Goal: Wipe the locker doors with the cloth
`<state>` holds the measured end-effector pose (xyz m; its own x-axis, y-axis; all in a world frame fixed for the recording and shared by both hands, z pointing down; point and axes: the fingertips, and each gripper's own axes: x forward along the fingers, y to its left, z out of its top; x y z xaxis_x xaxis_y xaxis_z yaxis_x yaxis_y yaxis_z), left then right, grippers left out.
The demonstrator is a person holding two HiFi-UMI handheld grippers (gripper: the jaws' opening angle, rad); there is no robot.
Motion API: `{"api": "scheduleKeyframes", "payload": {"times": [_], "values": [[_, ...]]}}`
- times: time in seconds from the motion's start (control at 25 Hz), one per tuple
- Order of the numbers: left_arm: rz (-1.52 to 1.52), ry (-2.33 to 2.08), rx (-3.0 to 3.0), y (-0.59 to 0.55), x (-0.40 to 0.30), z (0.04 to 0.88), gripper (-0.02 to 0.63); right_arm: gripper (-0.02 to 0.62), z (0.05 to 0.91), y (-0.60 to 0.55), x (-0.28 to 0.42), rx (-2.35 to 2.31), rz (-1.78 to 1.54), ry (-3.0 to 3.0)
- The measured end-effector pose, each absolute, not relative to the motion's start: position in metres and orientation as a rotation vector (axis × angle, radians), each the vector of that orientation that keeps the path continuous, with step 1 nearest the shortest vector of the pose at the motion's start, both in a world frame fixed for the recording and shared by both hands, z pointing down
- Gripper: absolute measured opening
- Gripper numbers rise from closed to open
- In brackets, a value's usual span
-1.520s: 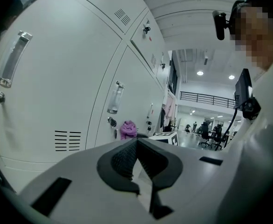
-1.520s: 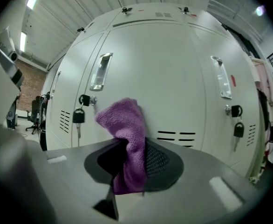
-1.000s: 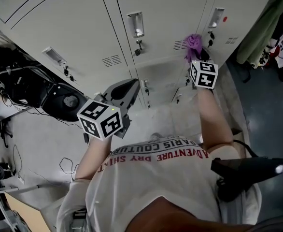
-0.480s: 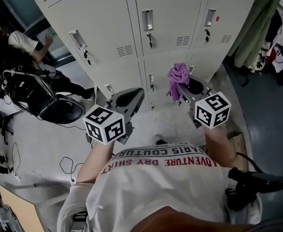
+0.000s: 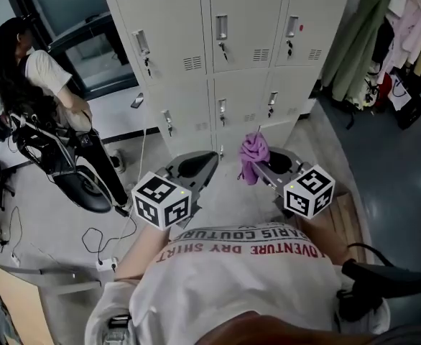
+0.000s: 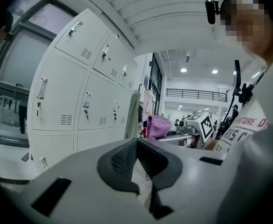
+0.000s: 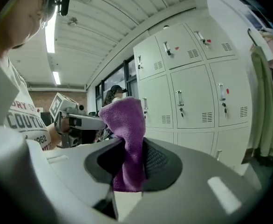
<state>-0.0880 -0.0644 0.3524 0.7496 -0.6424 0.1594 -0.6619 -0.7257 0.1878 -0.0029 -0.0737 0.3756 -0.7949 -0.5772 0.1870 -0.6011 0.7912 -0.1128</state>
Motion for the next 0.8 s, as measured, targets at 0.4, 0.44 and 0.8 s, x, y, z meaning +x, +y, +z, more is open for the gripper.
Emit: {"api": "scheduleKeyframes", "payload": {"times": [0.4, 0.44, 0.8], "values": [[0.107, -1.005, 2.666, 0.165, -0.010, 0.397, 0.000, 0.086, 0.418, 0.166, 0.067, 0.984, 0.246, -2.790], [0.115, -0.989, 2.662, 0.194, 0.003, 0.404, 0.000, 0.086, 0.424, 0.196, 0.081, 1.006, 0.265, -2.786], [0.169, -0.914, 2.683, 0.391, 0.086, 0.385, 0.000, 0.085, 0.408, 0.390, 0.171, 1.106, 0.340, -2.773]]}}
